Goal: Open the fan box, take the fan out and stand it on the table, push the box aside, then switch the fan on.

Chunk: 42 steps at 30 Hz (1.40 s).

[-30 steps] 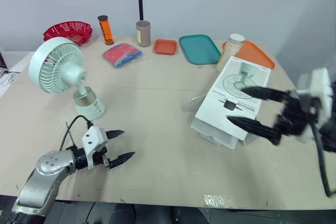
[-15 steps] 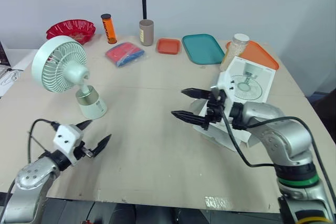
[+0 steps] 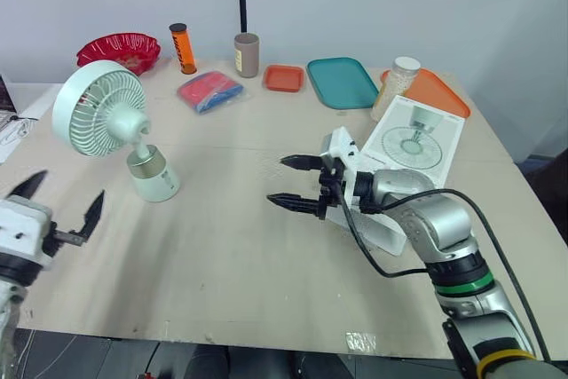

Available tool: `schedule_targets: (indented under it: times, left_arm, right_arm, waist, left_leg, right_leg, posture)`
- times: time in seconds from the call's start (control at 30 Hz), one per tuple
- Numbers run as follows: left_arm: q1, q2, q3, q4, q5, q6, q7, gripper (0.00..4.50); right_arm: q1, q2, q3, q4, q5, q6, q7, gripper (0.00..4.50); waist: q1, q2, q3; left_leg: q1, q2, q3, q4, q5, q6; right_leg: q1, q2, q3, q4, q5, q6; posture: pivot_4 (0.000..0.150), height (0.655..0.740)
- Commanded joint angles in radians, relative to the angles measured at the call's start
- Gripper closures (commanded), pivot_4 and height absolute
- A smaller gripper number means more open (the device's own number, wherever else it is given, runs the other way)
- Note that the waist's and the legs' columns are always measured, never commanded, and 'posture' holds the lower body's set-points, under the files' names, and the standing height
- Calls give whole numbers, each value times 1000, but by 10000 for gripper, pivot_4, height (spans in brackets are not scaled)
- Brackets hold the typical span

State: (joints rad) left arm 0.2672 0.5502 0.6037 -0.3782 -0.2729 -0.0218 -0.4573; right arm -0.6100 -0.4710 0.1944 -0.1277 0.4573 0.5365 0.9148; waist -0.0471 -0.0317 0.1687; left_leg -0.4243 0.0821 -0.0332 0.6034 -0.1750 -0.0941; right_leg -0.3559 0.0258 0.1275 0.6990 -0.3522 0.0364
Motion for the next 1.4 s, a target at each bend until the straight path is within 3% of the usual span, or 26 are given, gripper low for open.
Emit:
schedule_targets:
  times: [0.03, 0.67, 0.77, 0.83, 0.97, 1.4]
  left_arm:
    - [-23, 21, 32, -49, 7, 14, 29, 0]
    - [-366, 154, -106, 235, 80, -13, -18, 0]
    - [-382, 151, -110, 246, 60, -5, -33, 7850]
    - [-380, 148, -107, 242, 52, -2, -37, 16319]
    - [-387, 138, -109, 232, 32, 15, -31, 23953]
    - [-377, 124, -100, 103, -143, 147, -79, 24883]
  right_arm:
    - [-24, 13, -11, -27, 1, -24, 15, 730]
    - [64, 20, -6, -96, -63, -31, -40, 730]
    - [72, 20, -1, -104, -66, -28, -46, 0]
    - [75, 19, -2, -110, -68, -26, -52, 0]
    - [80, 16, -3, -112, -75, -22, -59, 0]
    - [58, 35, 20, -87, -97, -37, -50, 0]
  waist:
    - [0, 0, 0]
    - [-1, 0, 0]
    - [0, 0, 0]
    - [-1, 0, 0]
    - [-1, 0, 0]
    - [0, -1, 0]
  left_leg:
    - [0, 0, 0, 0, 0, 0]
    - [0, 0, -1, -1, 0, -1]
    - [0, 0, -1, -1, 0, -1]
    - [0, 0, -1, -1, 0, -1]
    - [0, 0, -1, -1, 0, -1]
    - [0, 0, -1, -1, 1, -1]
  right_leg:
    - [0, 0, 0, 0, 0, 0]
    - [-1, 0, -2, 1, 0, 0]
    - [0, 0, -2, 0, 0, 0]
    - [-1, 0, -1, 0, 0, -1]
    - [-1, 0, -2, 1, 0, -1]
    - [0, 0, -2, 1, 0, -1]
  posture:
    - [1500, 7389]
    - [1500, 7389]
    - [1500, 7389]
    - [1500, 7389]
    - [1500, 7389]
    - [1500, 7389]
